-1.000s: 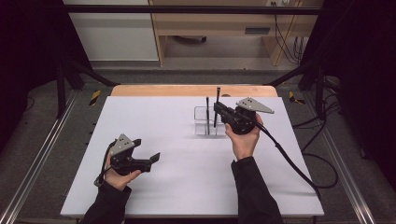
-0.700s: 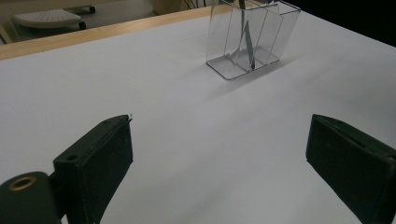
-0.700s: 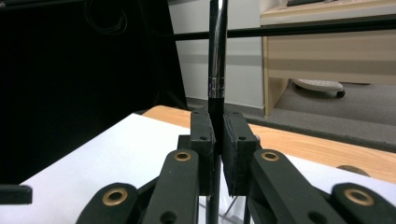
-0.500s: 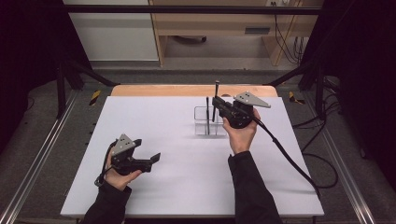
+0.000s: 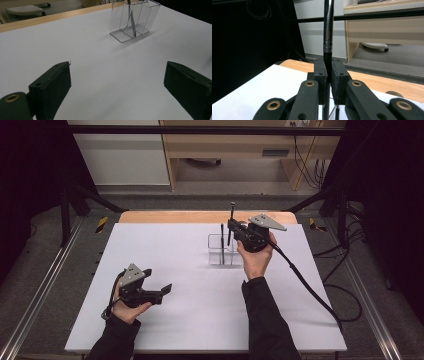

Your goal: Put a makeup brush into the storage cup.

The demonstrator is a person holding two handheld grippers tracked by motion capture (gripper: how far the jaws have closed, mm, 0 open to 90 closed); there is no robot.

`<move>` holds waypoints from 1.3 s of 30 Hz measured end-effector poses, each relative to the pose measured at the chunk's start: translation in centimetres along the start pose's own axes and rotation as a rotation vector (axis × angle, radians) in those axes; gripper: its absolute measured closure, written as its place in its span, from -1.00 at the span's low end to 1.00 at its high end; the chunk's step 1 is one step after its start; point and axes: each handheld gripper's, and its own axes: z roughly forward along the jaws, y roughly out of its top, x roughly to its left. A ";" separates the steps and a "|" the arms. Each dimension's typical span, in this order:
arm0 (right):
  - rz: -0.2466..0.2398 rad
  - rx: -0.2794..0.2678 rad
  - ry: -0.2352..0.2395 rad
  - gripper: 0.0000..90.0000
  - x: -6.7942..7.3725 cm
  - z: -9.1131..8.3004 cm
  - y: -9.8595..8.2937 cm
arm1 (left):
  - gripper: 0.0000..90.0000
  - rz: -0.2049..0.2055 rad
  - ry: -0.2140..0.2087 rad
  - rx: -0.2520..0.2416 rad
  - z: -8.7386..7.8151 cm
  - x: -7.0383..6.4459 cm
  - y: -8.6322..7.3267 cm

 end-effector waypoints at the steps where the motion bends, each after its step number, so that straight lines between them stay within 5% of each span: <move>1: 0.001 -0.001 -0.002 0.88 0.0 0.1 0.0 | -0.85 0.001 0.000 0.000 0.0 0.0 0.0; 39: 0.018 0.053 -0.077 0.88 -0.9 3.6 -1.9 | -0.85 0.005 0.000 0.003 0.0 -0.1 0.0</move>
